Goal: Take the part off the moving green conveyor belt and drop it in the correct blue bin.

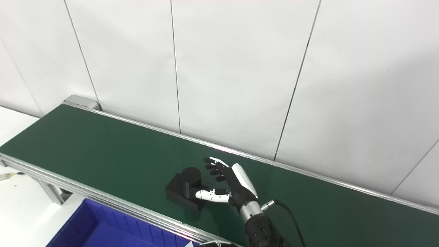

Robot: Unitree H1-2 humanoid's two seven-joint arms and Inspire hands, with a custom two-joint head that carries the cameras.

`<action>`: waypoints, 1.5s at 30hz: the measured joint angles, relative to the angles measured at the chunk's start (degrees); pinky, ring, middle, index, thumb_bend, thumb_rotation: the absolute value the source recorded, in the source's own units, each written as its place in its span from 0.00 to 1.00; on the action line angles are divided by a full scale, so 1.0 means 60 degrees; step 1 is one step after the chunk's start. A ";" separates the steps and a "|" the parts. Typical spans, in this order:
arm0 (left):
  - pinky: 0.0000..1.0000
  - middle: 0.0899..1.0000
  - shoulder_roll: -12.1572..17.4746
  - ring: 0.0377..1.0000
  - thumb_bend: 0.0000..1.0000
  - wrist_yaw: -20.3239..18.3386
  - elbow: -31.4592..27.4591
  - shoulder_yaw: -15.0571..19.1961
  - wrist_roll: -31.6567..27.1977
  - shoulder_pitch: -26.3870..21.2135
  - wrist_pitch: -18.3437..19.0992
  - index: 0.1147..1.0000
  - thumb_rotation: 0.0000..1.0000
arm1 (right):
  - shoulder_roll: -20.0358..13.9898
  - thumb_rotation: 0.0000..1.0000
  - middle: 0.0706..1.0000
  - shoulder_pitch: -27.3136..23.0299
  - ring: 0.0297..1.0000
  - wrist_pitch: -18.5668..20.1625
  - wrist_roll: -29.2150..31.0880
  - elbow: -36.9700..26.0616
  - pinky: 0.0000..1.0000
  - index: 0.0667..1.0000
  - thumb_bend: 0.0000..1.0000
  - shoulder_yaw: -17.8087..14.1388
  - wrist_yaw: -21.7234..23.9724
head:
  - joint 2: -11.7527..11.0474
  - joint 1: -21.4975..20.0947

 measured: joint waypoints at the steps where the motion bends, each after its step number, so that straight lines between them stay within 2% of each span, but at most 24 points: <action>1: 0.67 0.74 0.0000 0.72 0.85 0.0000 -0.0006 -0.0004 0.0000 0.0008 0.0000 0.71 0.53 | 0.0000 0.34 0.81 0.0000 0.80 -0.0001 -0.0002 0.0026 0.74 0.84 0.67 0.0001 -0.0002 | 0.0000 0.0000; 14: 0.66 0.73 -0.0026 0.72 0.84 0.0003 -0.0179 -0.0066 0.0004 0.0105 0.0006 0.69 0.53 | 0.0005 0.25 0.79 0.0000 0.78 -0.0065 -0.0121 0.0334 0.73 0.82 0.72 0.0110 -0.0191 | 0.0205 0.0015; 19: 0.66 0.73 -0.0023 0.72 0.84 0.0006 -0.0297 -0.0061 0.0004 0.0142 0.0075 0.69 0.53 | 0.0019 0.12 0.77 0.0001 0.76 -0.0097 -0.0170 0.0420 0.70 0.80 0.75 0.0142 -0.0335 | 0.0278 -0.0058; 21: 0.66 0.73 -0.0022 0.72 0.85 0.0006 -0.0384 -0.0058 0.0004 0.0168 0.0086 0.69 0.54 | 0.0030 0.03 0.75 0.0020 0.73 -0.0114 -0.0151 0.0468 0.67 0.77 0.77 0.0116 -0.0454 | 0.0337 -0.0102; 23: 0.66 0.73 -0.0021 0.72 0.85 0.0006 -0.0454 -0.0055 0.0003 0.0189 0.0110 0.69 0.54 | 0.0049 0.01 0.73 0.0073 0.71 -0.0353 -0.0088 0.0529 0.65 0.76 0.77 0.0042 -0.0586 | 0.0380 -0.0132; 26: 0.67 0.74 -0.0012 0.72 0.85 0.0007 -0.0489 -0.0049 0.0004 0.0204 0.0174 0.69 0.54 | 0.0094 0.00 0.64 0.0217 0.60 -0.0489 -0.0120 0.0551 0.54 0.67 0.75 -0.0029 -0.1012 | 0.0410 -0.0161; 27: 0.67 0.74 -0.0008 0.72 0.85 0.0007 -0.0506 -0.0047 0.0004 0.0212 0.0204 0.69 0.54 | 0.0106 0.00 0.54 0.0275 0.50 -0.0498 -0.0167 0.0559 0.42 0.58 0.60 -0.0053 -0.1189 | 0.0410 -0.0161; 28: 0.66 0.74 -0.0002 0.72 0.85 0.0007 -0.0522 -0.0045 0.0005 0.0221 0.0218 0.69 0.54 | 0.0114 0.00 0.51 0.0319 0.47 -0.0503 -0.0231 0.0565 0.38 0.55 0.55 -0.0069 -0.1355 | 0.0454 -0.0205; 32: 0.66 0.73 0.0050 0.72 0.83 0.0007 -0.0665 -0.0029 0.0007 0.0272 0.0243 0.69 0.54 | 0.0123 0.00 0.48 0.0450 0.43 -0.0605 -0.0204 0.0588 0.39 0.47 0.50 -0.0313 -0.1723 | 0.0512 -0.0278; 36: 0.65 0.73 0.0083 0.72 0.80 0.0000 -0.0792 -0.0012 -0.0021 0.0274 0.0257 0.69 0.51 | 0.0117 0.00 0.48 0.0592 0.43 -0.0837 -0.0167 0.0583 0.37 0.46 0.50 -0.0434 -0.1846 | 0.0557 -0.0352; 45: 0.65 0.71 0.0164 0.70 0.80 -0.0005 -0.0829 0.0019 -0.0167 0.0278 0.0311 0.68 0.50 | 0.0099 0.00 0.47 0.0606 0.43 -0.0860 -0.0196 0.0387 0.38 0.47 0.50 -0.0526 -0.1898 | 0.0644 -0.0498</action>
